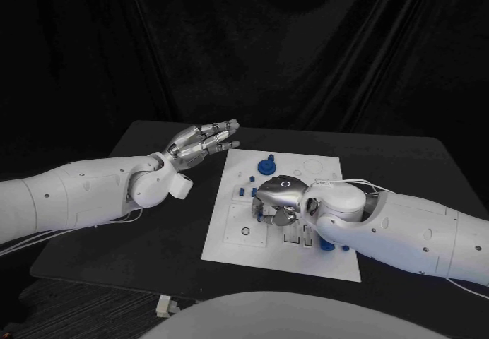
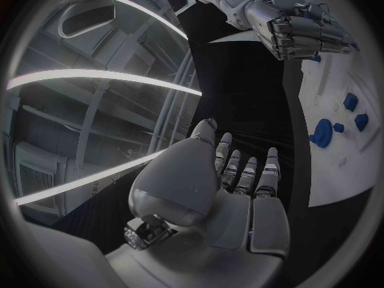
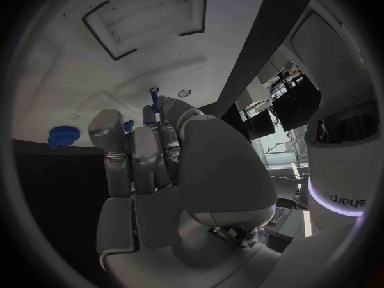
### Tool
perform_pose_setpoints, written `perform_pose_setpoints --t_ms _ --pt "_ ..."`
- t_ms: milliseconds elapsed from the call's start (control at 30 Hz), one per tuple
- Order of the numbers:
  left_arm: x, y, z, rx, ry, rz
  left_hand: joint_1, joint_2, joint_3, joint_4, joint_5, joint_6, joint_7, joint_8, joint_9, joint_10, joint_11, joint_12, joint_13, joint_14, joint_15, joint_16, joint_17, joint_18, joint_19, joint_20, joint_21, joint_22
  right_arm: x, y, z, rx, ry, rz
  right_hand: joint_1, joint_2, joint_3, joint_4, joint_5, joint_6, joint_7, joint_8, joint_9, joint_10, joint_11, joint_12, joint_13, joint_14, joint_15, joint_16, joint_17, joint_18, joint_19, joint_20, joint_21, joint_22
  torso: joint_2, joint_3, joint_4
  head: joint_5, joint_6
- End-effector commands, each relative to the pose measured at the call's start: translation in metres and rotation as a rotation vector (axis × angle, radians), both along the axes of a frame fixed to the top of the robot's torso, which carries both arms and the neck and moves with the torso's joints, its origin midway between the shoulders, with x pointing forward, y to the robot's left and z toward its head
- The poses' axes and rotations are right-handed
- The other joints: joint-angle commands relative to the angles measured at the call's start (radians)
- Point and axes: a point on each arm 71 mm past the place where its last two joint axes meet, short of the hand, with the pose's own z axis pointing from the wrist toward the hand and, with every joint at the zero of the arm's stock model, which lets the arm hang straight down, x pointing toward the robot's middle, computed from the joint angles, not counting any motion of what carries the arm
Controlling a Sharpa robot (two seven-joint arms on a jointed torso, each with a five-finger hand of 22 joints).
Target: Assemble the parts on the task board
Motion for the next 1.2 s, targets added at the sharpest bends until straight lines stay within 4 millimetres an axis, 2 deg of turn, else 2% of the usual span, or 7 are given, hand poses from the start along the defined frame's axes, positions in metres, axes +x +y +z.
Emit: perform_pose_setpoints --t_ms 33,1000,1133,1200 --pt "-0.001 -0.002 0.001 -0.027 -0.008 -0.01 0.007 0.001 0.002 -0.004 0.002 0.002 0.002 0.005 0.0 0.001 0.006 -0.003 -0.001 0.001 0.001 0.001 0.0 0.012 0.002 0.001 0.004 -0.001 0.0 0.0 -0.002 -0.01 -0.004 -0.013 -0.004 -0.001 -0.002 0.004 0.0 0.002 0.001 -0.004 -0.001 0.037 -0.03 0.006 0.001 0.006 0.002 -0.005 0.0 0.01 -0.002 -0.005 -0.004 0.104 -0.001 0.0 -0.0004 0.001 0.0" --pt "-0.001 -0.002 -0.002 -0.027 0.0 -0.016 0.007 0.001 0.002 -0.004 0.002 0.002 0.002 0.005 0.0 0.001 0.006 -0.003 -0.001 0.002 0.002 0.002 0.0 0.012 0.002 0.001 0.004 -0.002 -0.001 -0.001 -0.011 -0.05 0.023 -0.027 0.004 -0.01 0.0 -0.005 0.011 -0.008 0.007 -0.017 -0.008 0.031 -0.024 -0.011 -0.002 -0.004 0.005 -0.023 -0.024 0.016 -0.018 -0.003 -0.042 0.095 0.0 0.0 -0.0002 0.003 0.0" --pt "-0.001 -0.002 -0.002 -0.026 0.001 -0.016 0.008 0.001 0.003 -0.004 0.001 0.001 0.002 0.005 -0.001 0.0 0.007 -0.004 -0.001 0.002 0.005 0.003 0.0 0.012 0.003 0.002 0.004 -0.003 -0.001 -0.002 -0.012 -0.059 0.028 -0.028 -0.005 -0.015 -0.002 0.0 -0.011 -0.047 0.021 -0.044 -0.02 0.001 -0.01 -0.029 -0.006 -0.017 0.017 -0.036 -0.041 0.019 -0.035 0.005 -0.072 0.088 -0.001 -0.0002 -0.0003 0.004 0.0" --pt "-0.001 -0.003 -0.002 -0.026 0.002 -0.017 0.008 0.001 0.003 -0.004 0.001 0.001 0.002 0.005 -0.001 0.0 0.007 -0.004 -0.001 0.002 0.005 0.003 0.0 0.012 0.003 0.002 0.004 -0.003 0.0 -0.002 -0.013 -0.066 0.032 -0.031 -0.024 -0.029 -0.007 0.014 -0.049 -0.114 0.04 -0.072 -0.039 -0.077 0.014 -0.067 -0.019 -0.044 0.04 -0.059 -0.074 0.026 -0.069 0.02 -0.134 0.073 -0.001 -0.0001 -0.0001 0.004 0.0"
